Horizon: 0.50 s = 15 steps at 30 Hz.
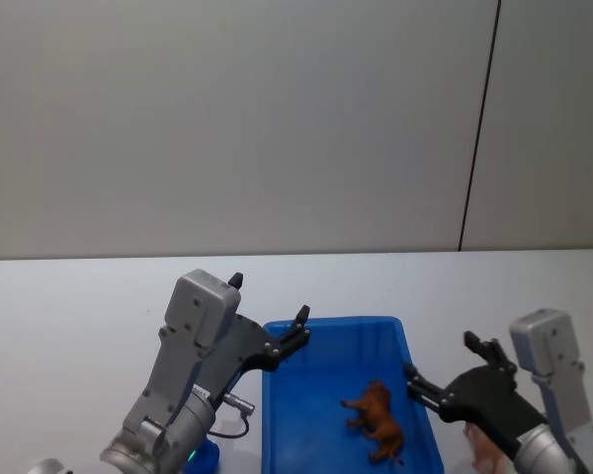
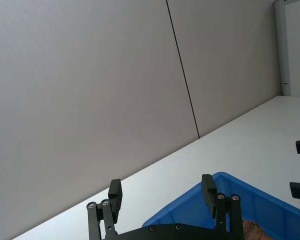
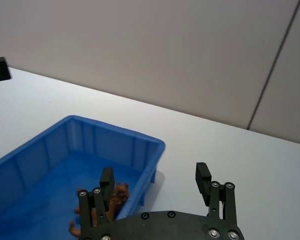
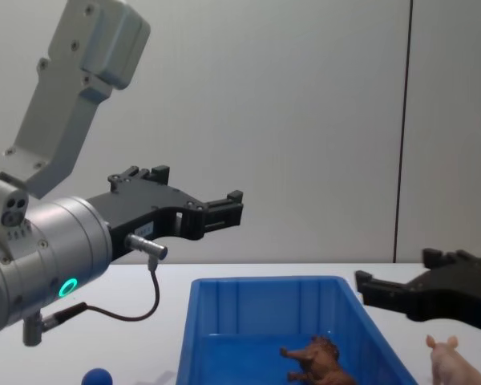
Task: Pick up the two dolls from the table and place them into the box.
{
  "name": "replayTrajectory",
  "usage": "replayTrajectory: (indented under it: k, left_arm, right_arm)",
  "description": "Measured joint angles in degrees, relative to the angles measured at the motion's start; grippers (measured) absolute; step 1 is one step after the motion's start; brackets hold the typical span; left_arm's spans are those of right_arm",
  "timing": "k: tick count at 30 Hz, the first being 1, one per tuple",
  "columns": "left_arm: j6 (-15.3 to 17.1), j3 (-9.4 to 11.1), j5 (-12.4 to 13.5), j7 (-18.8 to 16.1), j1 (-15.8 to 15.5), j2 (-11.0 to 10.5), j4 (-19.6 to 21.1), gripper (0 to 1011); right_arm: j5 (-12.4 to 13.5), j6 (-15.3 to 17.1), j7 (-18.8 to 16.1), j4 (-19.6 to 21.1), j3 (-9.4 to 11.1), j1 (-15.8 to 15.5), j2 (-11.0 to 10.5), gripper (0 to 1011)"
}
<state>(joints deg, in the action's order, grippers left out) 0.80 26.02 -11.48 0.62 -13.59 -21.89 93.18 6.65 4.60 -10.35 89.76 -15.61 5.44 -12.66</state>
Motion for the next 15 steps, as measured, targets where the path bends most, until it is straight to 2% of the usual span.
replayTrajectory:
  k: [8,15]
  left_arm:
    - [0.00,0.00,0.00,0.00,0.00,0.00,0.00,1001]
    - [0.00,0.00,0.00,0.00,0.00,0.00,0.00,1001]
  right_arm:
    - [-0.32,0.51,5.22,2.27,0.37,-2.56,-0.82,1001]
    - [-0.19,0.86,7.70,2.80,0.55,-4.06,-1.17,1001]
